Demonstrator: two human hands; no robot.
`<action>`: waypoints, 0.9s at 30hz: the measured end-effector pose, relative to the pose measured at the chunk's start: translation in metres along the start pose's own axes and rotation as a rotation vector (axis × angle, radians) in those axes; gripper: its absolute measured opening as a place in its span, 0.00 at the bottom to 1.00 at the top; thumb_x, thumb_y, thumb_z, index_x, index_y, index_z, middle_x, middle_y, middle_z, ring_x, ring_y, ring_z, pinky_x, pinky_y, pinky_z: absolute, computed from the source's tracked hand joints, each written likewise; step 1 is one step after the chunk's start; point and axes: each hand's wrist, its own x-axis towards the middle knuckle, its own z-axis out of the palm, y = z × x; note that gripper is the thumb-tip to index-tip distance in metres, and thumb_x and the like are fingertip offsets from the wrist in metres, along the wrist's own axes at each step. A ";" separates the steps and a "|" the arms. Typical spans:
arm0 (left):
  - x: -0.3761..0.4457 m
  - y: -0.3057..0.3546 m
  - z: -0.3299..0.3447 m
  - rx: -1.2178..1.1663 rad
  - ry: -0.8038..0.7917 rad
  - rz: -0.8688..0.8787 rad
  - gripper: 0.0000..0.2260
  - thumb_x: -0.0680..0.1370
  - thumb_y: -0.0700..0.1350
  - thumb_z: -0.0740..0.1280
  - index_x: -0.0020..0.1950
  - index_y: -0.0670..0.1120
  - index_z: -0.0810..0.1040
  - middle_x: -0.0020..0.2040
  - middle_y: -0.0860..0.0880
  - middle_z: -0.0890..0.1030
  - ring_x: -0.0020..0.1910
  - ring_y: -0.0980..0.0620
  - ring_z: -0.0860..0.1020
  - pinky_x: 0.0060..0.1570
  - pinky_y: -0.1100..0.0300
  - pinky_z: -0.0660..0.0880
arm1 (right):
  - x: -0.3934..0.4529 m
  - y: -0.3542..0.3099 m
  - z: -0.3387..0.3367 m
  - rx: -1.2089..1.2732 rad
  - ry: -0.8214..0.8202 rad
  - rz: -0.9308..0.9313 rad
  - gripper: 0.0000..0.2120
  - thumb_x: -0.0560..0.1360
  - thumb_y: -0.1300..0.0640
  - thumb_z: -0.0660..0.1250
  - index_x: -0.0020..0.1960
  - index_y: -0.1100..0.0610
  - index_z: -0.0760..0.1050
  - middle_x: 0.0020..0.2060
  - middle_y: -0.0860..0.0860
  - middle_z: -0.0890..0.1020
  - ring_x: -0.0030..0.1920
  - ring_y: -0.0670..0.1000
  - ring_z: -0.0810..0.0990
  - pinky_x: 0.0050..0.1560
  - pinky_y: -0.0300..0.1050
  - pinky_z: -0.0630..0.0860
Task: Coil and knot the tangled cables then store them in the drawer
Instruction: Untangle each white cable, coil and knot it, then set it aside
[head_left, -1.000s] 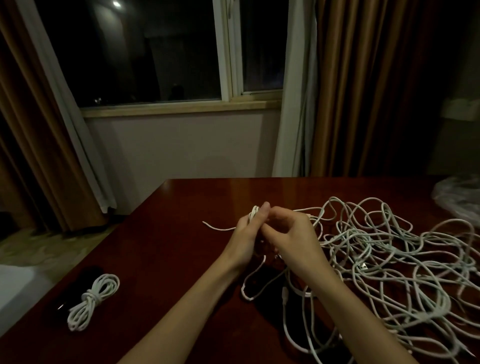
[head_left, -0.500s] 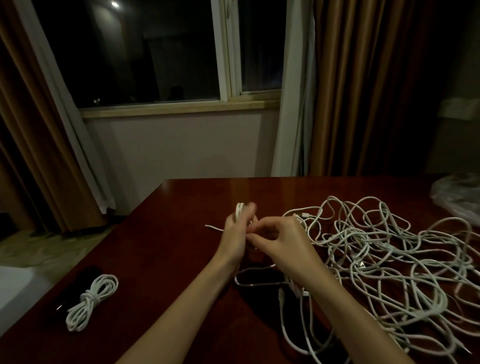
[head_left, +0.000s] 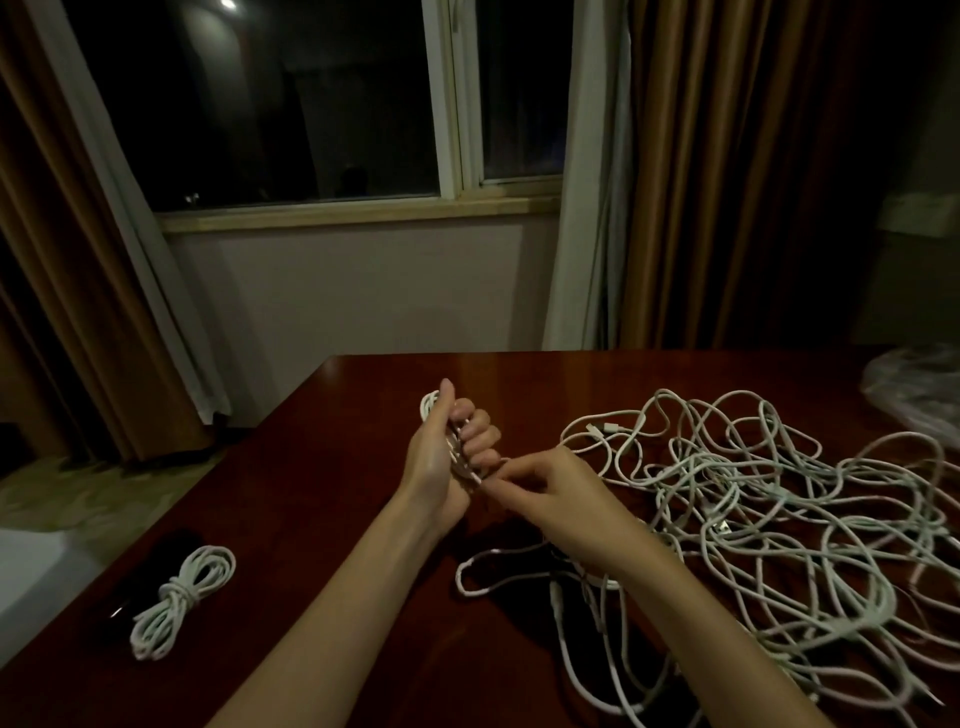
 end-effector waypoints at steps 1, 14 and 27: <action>-0.001 0.000 0.001 0.024 -0.018 -0.008 0.21 0.82 0.55 0.56 0.32 0.47 0.64 0.25 0.53 0.61 0.21 0.59 0.59 0.18 0.68 0.57 | -0.001 0.000 0.001 -0.046 -0.009 -0.002 0.12 0.77 0.47 0.67 0.35 0.47 0.80 0.31 0.50 0.81 0.31 0.47 0.77 0.38 0.47 0.74; -0.004 0.008 -0.005 0.393 -0.173 -0.103 0.19 0.75 0.57 0.63 0.29 0.48 0.63 0.24 0.53 0.60 0.20 0.58 0.61 0.21 0.67 0.62 | -0.001 -0.003 -0.019 -0.104 0.119 -0.066 0.03 0.74 0.54 0.71 0.42 0.52 0.82 0.27 0.41 0.79 0.30 0.40 0.77 0.32 0.34 0.71; -0.011 -0.001 0.004 0.843 -0.242 -0.027 0.19 0.82 0.54 0.58 0.35 0.45 0.73 0.25 0.53 0.73 0.22 0.58 0.70 0.23 0.68 0.65 | -0.001 -0.001 -0.011 -0.153 0.276 -0.099 0.04 0.72 0.58 0.72 0.44 0.51 0.78 0.35 0.47 0.82 0.36 0.42 0.80 0.36 0.34 0.76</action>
